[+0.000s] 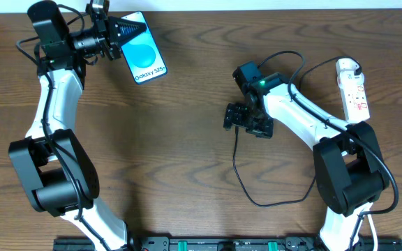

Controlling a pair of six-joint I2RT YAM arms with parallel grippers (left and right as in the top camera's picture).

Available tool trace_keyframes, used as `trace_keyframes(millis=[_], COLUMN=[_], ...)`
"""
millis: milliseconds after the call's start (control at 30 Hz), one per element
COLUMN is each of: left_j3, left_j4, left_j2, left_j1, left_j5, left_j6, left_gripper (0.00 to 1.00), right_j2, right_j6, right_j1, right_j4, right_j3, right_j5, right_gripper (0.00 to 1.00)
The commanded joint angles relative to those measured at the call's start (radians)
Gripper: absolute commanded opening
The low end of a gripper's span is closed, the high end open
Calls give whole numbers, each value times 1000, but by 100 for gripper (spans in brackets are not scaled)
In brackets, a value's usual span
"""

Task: Plug charger to phone and switch on socket
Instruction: 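Release the phone from the right gripper and move right gripper toward the cable, then grasp the black cable's USB-C plug end with the right gripper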

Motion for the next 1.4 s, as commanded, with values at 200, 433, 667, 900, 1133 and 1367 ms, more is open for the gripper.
trace_keyframes(millis=[200,433,667,900,1133,1367], left_j3=[8,8,8,8,8,8], left_j4=[6,6,6,6,6,6], left_j2=[-22,-22,-22,-22,-22,-22], left_j1=[2,2,2,2,2,2], left_j5=[29,29,29,29,29,29], left_j6=[18,18,18,18,18,18], left_gripper=[7,7,7,7,7,7], right_j2=[40,40,41,71,72,72], right_j6=[-37,-35,-36,-59,-31,-20], right_j1=[10,10,11,43,43,46], right_j4=[11,4,12,30,52,55], right_j3=[-4,-4,-3,-4,-4,-5], right_j5=[-55,-25,-9,54,130,128], right_gripper=[84,73,74,74,61,52])
